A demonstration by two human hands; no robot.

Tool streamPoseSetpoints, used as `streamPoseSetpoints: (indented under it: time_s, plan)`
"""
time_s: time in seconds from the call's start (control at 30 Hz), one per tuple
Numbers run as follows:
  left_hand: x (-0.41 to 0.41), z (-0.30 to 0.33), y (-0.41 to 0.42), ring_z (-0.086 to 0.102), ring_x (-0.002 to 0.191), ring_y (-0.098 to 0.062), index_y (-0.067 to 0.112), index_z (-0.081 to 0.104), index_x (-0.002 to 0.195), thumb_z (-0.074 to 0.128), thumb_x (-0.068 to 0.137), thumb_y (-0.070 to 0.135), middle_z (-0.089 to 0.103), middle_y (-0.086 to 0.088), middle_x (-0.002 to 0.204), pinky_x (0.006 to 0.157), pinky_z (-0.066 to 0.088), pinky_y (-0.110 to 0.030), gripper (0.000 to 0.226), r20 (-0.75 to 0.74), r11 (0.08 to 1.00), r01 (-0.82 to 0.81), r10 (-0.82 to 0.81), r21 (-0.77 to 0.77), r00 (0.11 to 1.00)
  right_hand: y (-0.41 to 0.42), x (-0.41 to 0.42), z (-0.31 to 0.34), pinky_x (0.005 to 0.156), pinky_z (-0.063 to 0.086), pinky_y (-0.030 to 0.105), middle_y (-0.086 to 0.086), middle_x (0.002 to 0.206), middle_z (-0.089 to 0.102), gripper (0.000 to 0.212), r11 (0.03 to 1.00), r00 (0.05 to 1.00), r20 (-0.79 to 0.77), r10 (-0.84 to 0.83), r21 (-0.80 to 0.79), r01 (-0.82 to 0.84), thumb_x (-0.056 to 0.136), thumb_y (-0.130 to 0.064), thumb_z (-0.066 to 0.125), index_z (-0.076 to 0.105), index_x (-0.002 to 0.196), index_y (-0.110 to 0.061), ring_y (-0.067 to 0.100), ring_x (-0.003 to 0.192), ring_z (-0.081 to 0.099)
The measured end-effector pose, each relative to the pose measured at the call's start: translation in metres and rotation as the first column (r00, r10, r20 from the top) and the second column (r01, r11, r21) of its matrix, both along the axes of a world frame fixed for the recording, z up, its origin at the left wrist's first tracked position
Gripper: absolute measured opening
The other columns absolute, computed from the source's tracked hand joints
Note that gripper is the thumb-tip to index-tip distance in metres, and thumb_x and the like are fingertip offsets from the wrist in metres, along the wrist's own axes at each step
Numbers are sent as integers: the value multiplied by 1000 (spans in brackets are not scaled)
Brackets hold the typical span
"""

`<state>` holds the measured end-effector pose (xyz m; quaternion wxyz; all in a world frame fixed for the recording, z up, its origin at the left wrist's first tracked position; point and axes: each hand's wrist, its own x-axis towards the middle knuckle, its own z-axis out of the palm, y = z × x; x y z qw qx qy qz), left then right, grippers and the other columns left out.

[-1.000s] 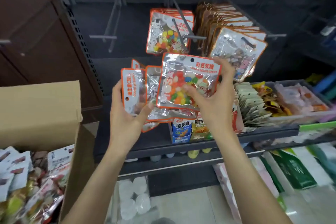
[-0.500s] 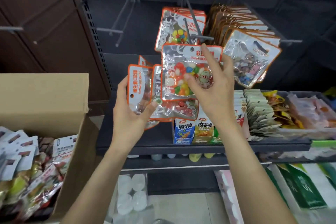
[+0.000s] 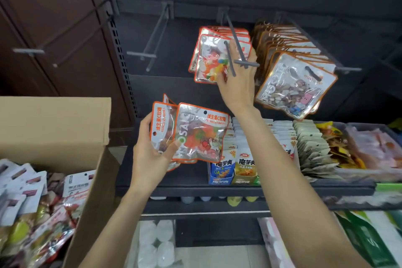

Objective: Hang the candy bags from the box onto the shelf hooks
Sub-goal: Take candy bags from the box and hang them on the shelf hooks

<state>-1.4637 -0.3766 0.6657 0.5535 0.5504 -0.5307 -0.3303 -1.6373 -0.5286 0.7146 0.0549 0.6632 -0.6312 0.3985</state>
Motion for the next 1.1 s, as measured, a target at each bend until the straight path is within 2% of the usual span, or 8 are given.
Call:
streamPoseSetpoints:
  time_s: [0.13,0.3,0.43,0.6,0.77,0.87,0.97,1.1]
  plan:
    - [2,4,-2,56,101,14,42,34,120,75,79,12,51,31,109,76,49,-7,65,-12,1000,9,-9,-2,1000,23,2,-8,117,28,42,21,160,-2,54,999,997,68,38,-3,-38,97,-14,54,35,147,-15,35,148,3]
    - [2,6,-6,58,113,-6,45,39,117,76,78,10,54,24,116,88,53,-24,64,-81,999,40,-40,-6,996,108,-11,-22,113,27,25,0,153,28,39,962,880,429,206,75,-262,98,-30,54,50,136,-24,9,140,26]
    - [-2,5,-5,63,111,-9,45,43,118,78,73,17,61,10,121,87,55,-32,63,-196,995,101,-99,1,976,136,-14,-23,96,31,11,-12,142,33,86,913,849,519,103,289,-288,76,-45,75,28,147,-32,-2,124,34]
    - [-11,7,1,64,108,-9,39,43,122,75,70,20,62,8,122,81,56,-25,64,-283,983,185,-176,6,943,142,-20,-32,101,48,41,-9,122,61,62,906,588,808,35,223,-361,76,-25,80,48,128,-28,7,117,55]
    - [-9,3,3,65,107,-12,33,44,129,73,70,25,63,5,122,81,56,-25,66,-358,970,240,-209,42,910,146,-21,-35,93,54,47,0,113,66,46,929,422,906,26,134,-345,81,-19,75,49,116,-32,18,112,62]
    - [-6,1,4,65,108,-13,29,44,133,72,72,24,64,2,122,80,57,-27,68,-361,976,216,-186,44,914,150,-30,-31,97,51,48,-2,117,64,42,968,430,898,89,24,-249,86,-14,69,47,114,-37,16,112,62]
    - [-3,4,4,64,107,-7,37,45,126,75,79,10,64,17,114,82,57,-28,62,-170,990,139,-138,-7,976,157,-44,-18,104,46,45,1,132,56,57,965,570,790,225,-101,-241,91,-11,65,38,135,-35,14,121,56]
    - [0,17,8,62,97,10,49,37,129,69,82,-5,59,43,103,75,51,-10,78,97,985,143,-134,-98,986,155,-40,3,99,47,26,8,136,52,73,897,682,596,424,-170,-409,89,-11,67,24,140,-40,10,118,58]
